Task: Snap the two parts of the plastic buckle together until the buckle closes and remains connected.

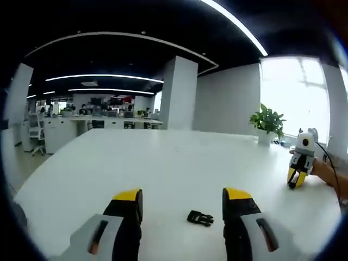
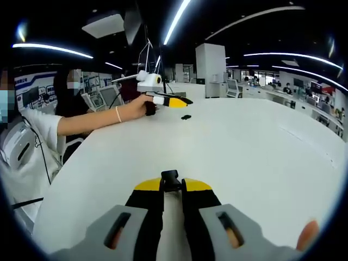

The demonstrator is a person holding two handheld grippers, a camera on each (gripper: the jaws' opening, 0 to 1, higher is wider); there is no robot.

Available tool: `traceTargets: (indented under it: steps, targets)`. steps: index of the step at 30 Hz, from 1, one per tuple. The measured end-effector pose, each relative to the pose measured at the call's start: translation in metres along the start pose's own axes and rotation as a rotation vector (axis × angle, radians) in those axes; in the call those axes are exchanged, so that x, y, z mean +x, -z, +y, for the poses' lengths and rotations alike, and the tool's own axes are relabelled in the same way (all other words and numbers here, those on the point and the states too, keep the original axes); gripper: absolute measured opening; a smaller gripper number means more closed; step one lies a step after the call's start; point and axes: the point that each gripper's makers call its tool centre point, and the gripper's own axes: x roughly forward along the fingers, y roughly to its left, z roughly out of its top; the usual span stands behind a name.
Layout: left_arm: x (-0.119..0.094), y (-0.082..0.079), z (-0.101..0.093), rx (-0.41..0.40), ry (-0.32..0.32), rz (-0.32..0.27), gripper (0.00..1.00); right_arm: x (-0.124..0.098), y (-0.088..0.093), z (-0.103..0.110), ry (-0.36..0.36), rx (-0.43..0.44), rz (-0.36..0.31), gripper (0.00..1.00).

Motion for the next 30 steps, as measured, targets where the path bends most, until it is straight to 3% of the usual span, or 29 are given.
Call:
traceTargets:
  steps: [3,8,12,20,23,27,30]
  targets:
    - [-0.004,0.002,0.005,0.013,-0.027,0.016,0.58,0.000,0.000,0.000,-0.002,0.001,0.001,0.12]
    - [-0.009,-0.003,-0.003,0.105,0.012,0.007,0.41,0.000,0.001,0.000,0.000,0.003,0.004,0.12]
    - [-0.006,0.004,-0.007,0.127,0.039,0.056,0.38,0.000,0.002,0.001,0.001,0.004,0.007,0.12]
    - [-0.004,0.024,-0.012,0.192,0.044,0.173,0.26,0.000,0.002,0.000,0.002,0.003,0.005,0.12]
    - [-0.003,0.030,-0.010,0.205,0.037,0.207,0.25,0.000,0.001,0.001,0.002,0.002,0.003,0.12]
    - [-0.002,0.030,-0.013,0.201,0.057,0.204,0.23,0.000,0.001,0.001,0.002,0.002,0.003,0.12]
    - [-0.003,0.032,-0.019,0.210,0.090,0.211,0.14,0.000,0.001,0.000,0.003,0.002,0.003,0.12]
